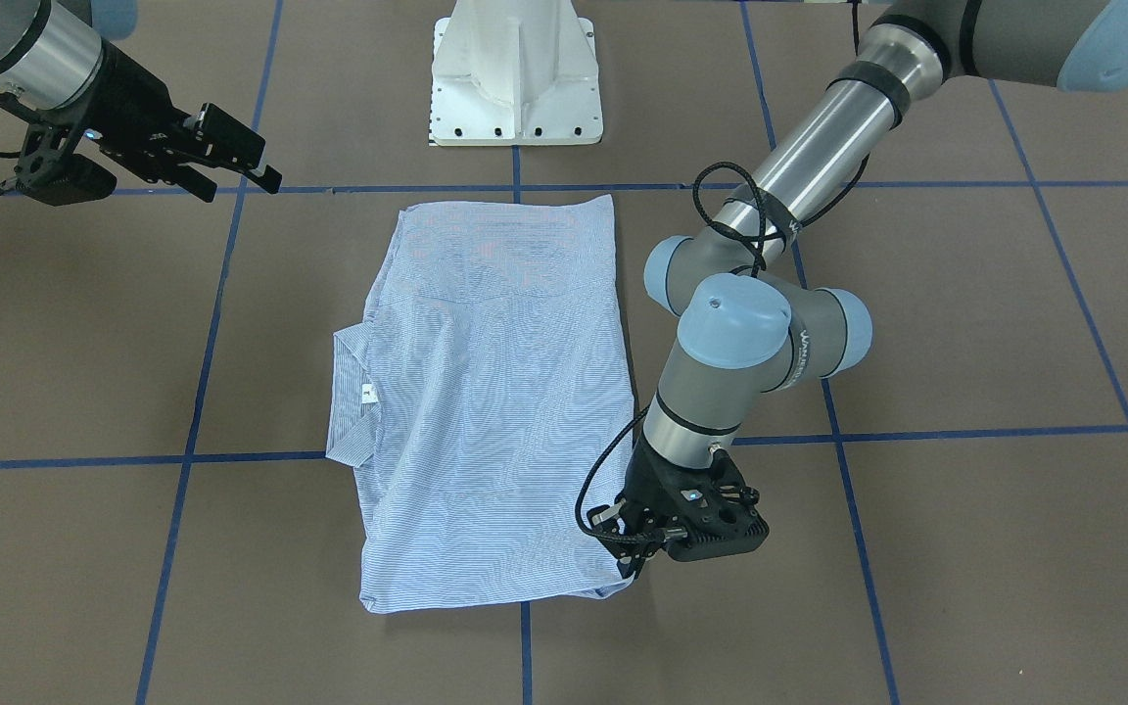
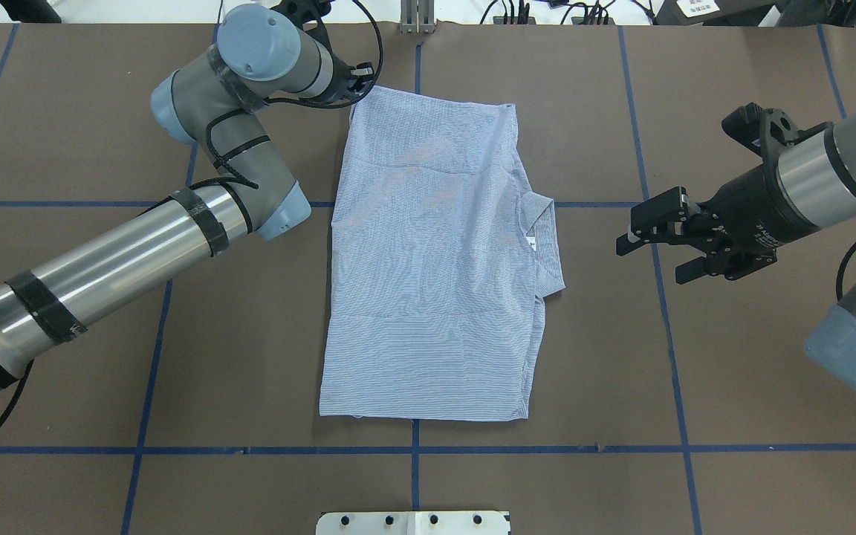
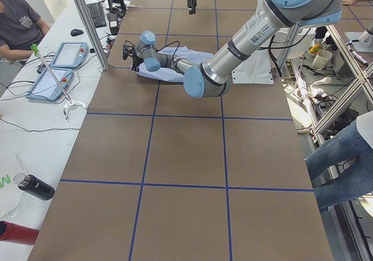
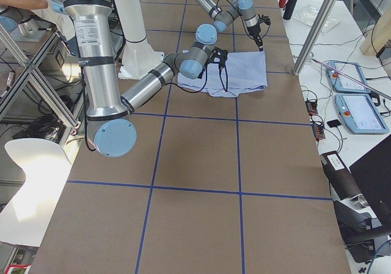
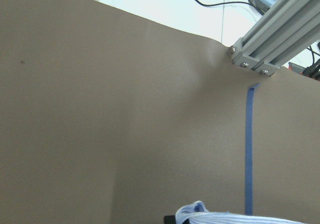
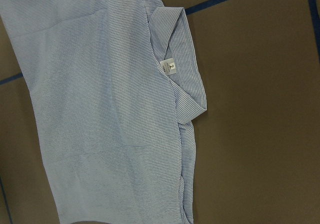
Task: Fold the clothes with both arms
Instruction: 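Release and raise the left gripper while the right gripper moves toward the shirt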
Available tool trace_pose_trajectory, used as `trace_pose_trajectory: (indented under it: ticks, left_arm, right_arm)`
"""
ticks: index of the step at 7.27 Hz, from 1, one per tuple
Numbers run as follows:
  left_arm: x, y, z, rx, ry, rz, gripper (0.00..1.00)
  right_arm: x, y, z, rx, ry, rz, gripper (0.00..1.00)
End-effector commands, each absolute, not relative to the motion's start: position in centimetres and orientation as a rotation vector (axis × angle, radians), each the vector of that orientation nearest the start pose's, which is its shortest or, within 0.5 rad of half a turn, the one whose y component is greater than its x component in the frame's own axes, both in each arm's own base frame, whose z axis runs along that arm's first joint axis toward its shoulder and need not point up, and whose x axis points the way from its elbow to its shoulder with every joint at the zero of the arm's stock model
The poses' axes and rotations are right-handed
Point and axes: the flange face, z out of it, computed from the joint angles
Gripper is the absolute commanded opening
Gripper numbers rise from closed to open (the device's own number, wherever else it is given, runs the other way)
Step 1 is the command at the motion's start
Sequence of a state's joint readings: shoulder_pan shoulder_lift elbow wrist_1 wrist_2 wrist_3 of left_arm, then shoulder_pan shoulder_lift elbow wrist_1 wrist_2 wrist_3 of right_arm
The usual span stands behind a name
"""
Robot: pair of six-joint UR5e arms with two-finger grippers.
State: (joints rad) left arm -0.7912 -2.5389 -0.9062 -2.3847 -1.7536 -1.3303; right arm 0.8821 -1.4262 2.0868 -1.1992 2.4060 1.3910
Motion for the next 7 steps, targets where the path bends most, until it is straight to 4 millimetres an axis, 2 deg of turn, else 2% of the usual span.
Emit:
trace_pose_trajectory:
  ticks: [1,2,3,5,6,7]
  left_arm:
    - [52.0,-69.2,23.8,0.436,1.057,-0.393,0.34]
    - [53.0,-68.5,22.0,0.439,1.075,-0.379,0.90]
    - [53.2,-68.3,22.3,0.435,1.072,-0.377,0.99]
    - [51.6,-68.1,23.2,0.437,1.065,-0.382,0.99]
    - [49.1,-65.8,24.6,0.446,1.081,-0.381,0.99]
    - [46.4,-63.2,25.6,0.451,1.095,-0.376,0.99]
  right_arm:
    - [-26.0,-41.0,29.1,-0.137,-1.205,0.191,1.00]
    - [-25.9,-41.1,29.1,-0.128,-1.204,0.197,1.00]
    - [-26.0,-41.2,29.2,-0.117,-1.198,0.205,1.00]
    - [-26.4,-41.5,29.5,-0.065,-1.174,0.234,1.00]
    - [-26.6,-41.4,29.3,-0.053,-1.174,0.234,1.00]
    - [-27.7,-41.3,28.5,-0.034,-1.177,0.222,1.00]
